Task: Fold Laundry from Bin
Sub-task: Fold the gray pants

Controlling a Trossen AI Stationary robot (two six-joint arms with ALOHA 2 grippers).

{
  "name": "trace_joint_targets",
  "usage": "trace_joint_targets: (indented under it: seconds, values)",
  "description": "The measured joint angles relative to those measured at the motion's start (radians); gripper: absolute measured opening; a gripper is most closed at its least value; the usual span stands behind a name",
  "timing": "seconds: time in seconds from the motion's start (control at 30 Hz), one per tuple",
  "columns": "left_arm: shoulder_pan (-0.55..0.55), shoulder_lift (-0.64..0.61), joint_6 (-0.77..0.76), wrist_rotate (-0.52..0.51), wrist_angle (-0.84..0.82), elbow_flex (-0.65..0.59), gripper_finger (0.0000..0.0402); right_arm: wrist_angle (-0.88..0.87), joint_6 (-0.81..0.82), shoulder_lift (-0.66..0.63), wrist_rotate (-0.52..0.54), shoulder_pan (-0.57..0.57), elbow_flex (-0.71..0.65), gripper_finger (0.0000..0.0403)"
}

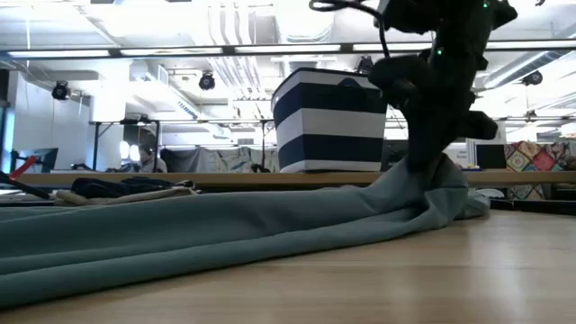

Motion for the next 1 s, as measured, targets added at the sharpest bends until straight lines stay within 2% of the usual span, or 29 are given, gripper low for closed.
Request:
trace_joint_targets:
  seconds: [0.2,0.4,0.6,0.8,1.0]
  values:
    - [0.003,0.000,0.010,0.006,0.000,0.000,0.0126,-0.002,-0.011,0.074,-0.046,0.015,-0.003,0.0013]
    - [0.003,0.000,-0.017,0.005,0.002,0.000,0.0126,-0.011,0.055,0.069,-0.043,0.073,0.009,0.0013]
    - [0.003,0.000,-0.018,0.003,0.004,0.000,0.0126,-0.018,0.070,0.104,0.018,0.092,0.005,0.0013]
    - [0.003,0.000,-0.015,0.003,0.005,0.000,0.0126,-0.030,0.074,0.160,0.123,0.073,0.005,0.0013]
    - [0.003,0.000,-0.016,0.003,0.007,0.000,0.0126,-0.234,0.134,0.165,0.137,0.083,0.005,0.0013]
